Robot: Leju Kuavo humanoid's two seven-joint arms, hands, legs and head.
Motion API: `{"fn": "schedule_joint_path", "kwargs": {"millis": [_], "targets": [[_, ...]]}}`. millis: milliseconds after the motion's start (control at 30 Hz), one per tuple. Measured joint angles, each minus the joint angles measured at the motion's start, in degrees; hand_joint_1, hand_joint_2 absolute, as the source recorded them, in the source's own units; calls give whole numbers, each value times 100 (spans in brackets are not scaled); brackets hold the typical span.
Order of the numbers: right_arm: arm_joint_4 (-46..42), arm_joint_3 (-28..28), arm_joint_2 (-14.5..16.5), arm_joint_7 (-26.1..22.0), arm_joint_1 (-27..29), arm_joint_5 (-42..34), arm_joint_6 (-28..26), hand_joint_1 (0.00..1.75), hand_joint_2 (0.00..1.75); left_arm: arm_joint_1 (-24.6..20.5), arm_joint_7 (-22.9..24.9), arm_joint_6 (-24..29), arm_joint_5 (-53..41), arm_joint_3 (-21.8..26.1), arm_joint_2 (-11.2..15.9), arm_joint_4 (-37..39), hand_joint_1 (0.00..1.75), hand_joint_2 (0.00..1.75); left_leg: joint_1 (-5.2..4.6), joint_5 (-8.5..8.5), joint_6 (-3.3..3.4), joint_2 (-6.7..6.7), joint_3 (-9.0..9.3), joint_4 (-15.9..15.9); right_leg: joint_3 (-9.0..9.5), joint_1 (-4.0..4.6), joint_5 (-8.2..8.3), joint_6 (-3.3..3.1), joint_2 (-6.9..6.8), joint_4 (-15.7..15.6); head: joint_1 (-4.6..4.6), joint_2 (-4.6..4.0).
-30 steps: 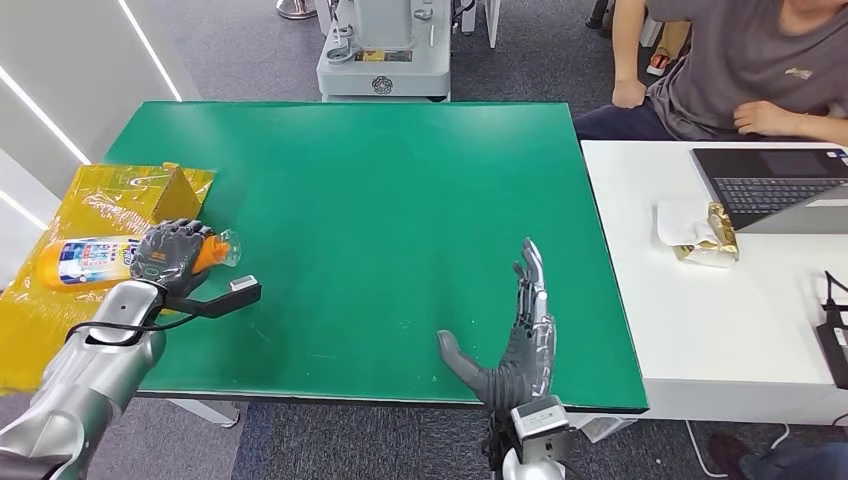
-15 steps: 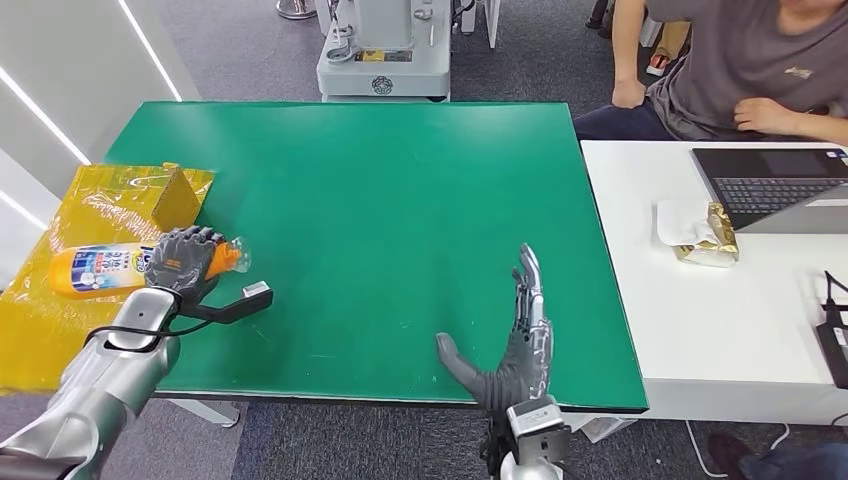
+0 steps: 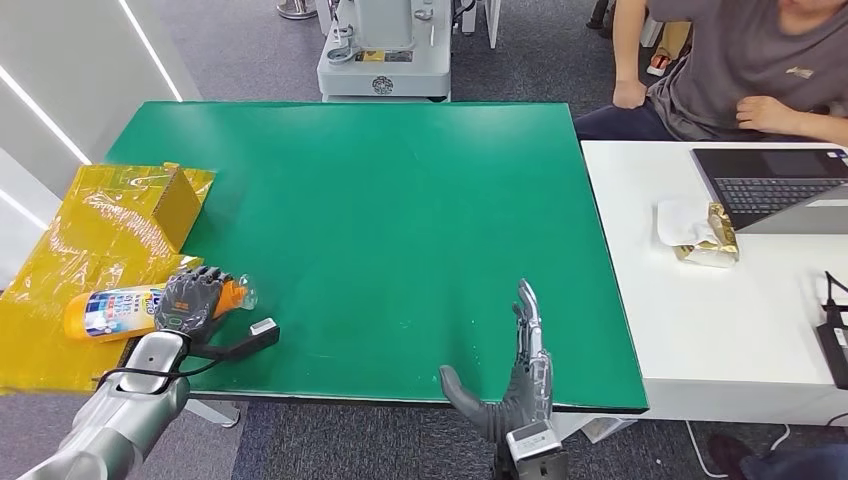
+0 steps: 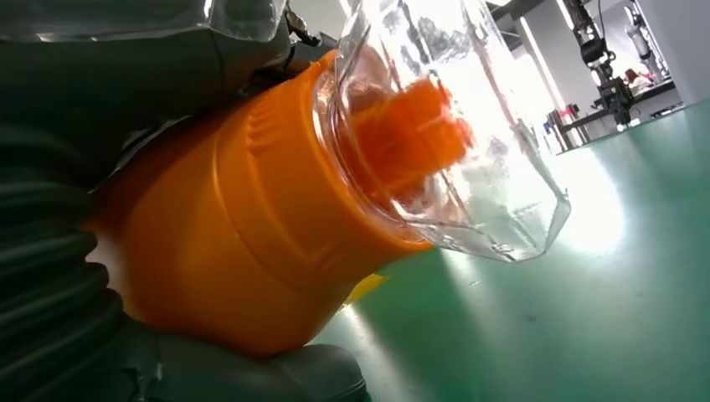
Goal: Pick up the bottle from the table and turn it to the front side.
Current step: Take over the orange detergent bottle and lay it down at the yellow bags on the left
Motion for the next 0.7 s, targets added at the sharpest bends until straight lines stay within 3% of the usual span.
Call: {"fn": "schedule_joint_path", "kwargs": {"millis": [100, 233, 433, 700], "targets": [[-21, 0, -15, 22, 44, 1, -25, 0, 175, -1, 8, -66, 0, 9, -9, 2, 169, 175, 0, 1, 0, 0, 2, 0, 2, 0, 1, 0, 0, 0, 0, 0], [-39, 5, -45, 74, 104, 2, -175, 0, 175, -25, 261, -415, -62, 63, -36, 2, 0, 175, 0, 1, 0, -2, 7, 0, 9, 0, 1, -1, -3, 1, 2, 0], [-110, 32, -89, 98, 163, -5, -334, 0, 175, -130, 614, -842, -185, 137, -89, 2, 0, 175, 0, -5, -7, 3, 28, -3, 22, -1, 2, -3, 6, 3, -1, 0], [-133, 97, -109, 162, 185, -33, -504, 0, 175, -157, 619, -500, -322, 270, -154, 4, 0, 175, 1, -2, -9, 2, 31, -3, 22, 0, 2, -4, 6, 5, 0, 0]]}}
